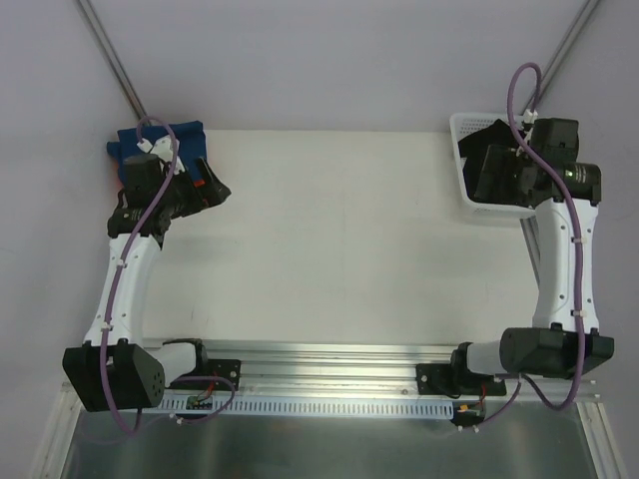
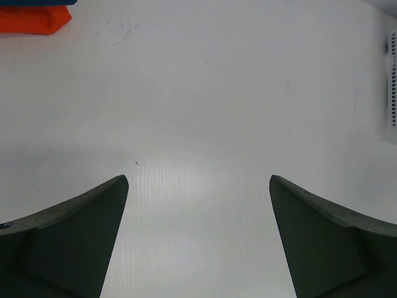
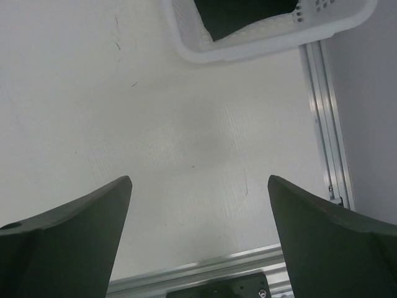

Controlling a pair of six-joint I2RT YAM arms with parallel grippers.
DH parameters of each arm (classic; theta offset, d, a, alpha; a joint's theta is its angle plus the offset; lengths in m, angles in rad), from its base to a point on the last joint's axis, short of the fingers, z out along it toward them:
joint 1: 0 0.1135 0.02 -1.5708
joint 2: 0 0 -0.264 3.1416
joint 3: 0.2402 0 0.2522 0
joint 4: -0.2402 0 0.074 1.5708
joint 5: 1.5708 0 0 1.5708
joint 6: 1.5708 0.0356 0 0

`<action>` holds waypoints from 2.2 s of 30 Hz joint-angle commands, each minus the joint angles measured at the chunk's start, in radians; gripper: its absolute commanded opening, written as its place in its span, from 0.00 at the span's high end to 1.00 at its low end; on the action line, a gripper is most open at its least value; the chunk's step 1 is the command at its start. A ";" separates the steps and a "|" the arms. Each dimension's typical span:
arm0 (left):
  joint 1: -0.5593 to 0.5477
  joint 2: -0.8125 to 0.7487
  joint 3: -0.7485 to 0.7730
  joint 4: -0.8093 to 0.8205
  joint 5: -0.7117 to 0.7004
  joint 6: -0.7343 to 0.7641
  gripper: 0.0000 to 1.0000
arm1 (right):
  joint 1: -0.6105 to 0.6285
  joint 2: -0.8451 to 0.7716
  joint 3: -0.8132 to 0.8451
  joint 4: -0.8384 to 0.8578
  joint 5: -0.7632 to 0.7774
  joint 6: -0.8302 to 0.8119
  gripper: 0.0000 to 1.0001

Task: Fold and stack the t-shirts
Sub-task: Grab the tshirt from the pile

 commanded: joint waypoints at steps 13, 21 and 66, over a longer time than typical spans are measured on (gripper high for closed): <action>-0.010 0.087 0.170 -0.008 0.186 0.136 0.01 | -0.011 0.351 0.332 -0.006 -0.467 0.016 0.03; 0.017 0.145 0.220 0.120 0.464 -0.253 0.01 | -0.037 0.336 0.228 -0.055 -0.295 0.145 0.03; -0.406 0.731 0.723 -0.101 -0.094 0.379 0.01 | -0.088 1.178 0.708 0.779 0.212 -0.128 0.69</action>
